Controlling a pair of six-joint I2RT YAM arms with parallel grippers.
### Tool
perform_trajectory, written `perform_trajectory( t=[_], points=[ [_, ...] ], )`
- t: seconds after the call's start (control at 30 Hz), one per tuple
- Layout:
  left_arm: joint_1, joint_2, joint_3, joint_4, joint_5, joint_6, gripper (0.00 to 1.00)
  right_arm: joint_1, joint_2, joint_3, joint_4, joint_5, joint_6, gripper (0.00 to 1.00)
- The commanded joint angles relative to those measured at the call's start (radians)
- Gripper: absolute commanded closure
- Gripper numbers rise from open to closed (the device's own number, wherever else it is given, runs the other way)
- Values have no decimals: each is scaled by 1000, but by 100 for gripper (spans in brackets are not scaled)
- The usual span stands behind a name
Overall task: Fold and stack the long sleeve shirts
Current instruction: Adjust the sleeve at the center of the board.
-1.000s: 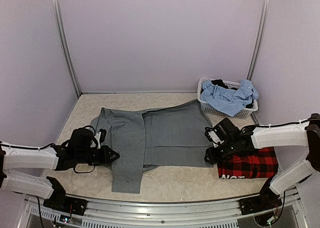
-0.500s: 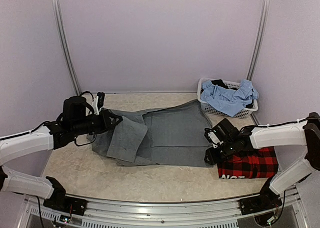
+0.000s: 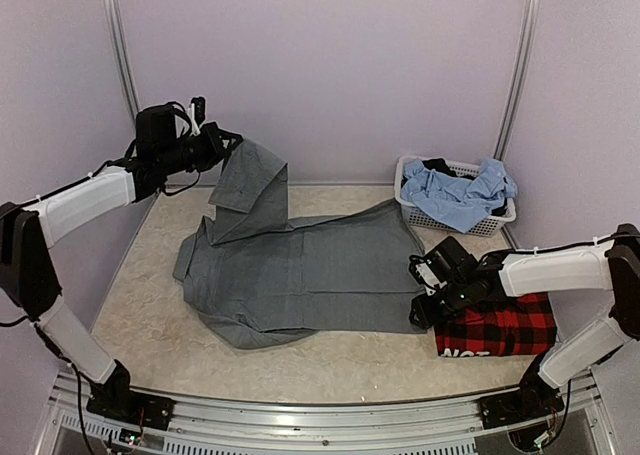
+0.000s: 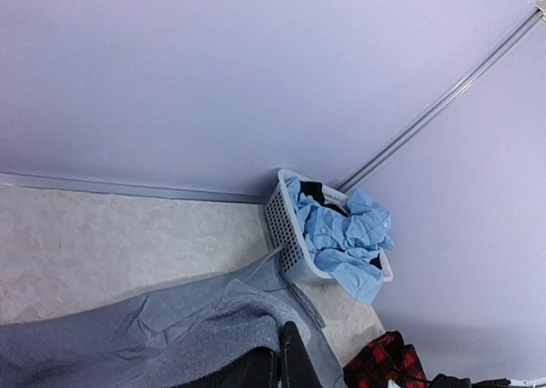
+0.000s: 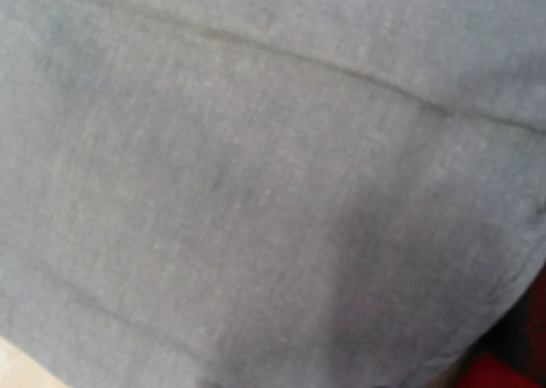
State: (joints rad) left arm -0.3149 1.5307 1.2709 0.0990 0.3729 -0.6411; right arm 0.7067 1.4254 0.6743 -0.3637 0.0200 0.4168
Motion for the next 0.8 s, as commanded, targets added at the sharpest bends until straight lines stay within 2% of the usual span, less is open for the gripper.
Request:
perform_trajectory(
  t=[0.0,0.2,0.4,0.53,0.7,0.77],
  points=[
    [37,186,202,12,78,31,100,11,1,10,11,23,-1,55],
    [70,396,520,-42,83,48,100,10,-10,11,-2,30,1,55],
    [90,494,682,-53,119,47,100,10,-8,9,-1,32,7,55],
    [104,506,690,-59,142,64,100,11,10,21,-3,34,7,55],
    [126,479,544,35,197,58,100,11,26,33,0,33,3,55],
    [135,474,539,50,219,61,100,10,38,42,-2,31,1,55]
  ],
)
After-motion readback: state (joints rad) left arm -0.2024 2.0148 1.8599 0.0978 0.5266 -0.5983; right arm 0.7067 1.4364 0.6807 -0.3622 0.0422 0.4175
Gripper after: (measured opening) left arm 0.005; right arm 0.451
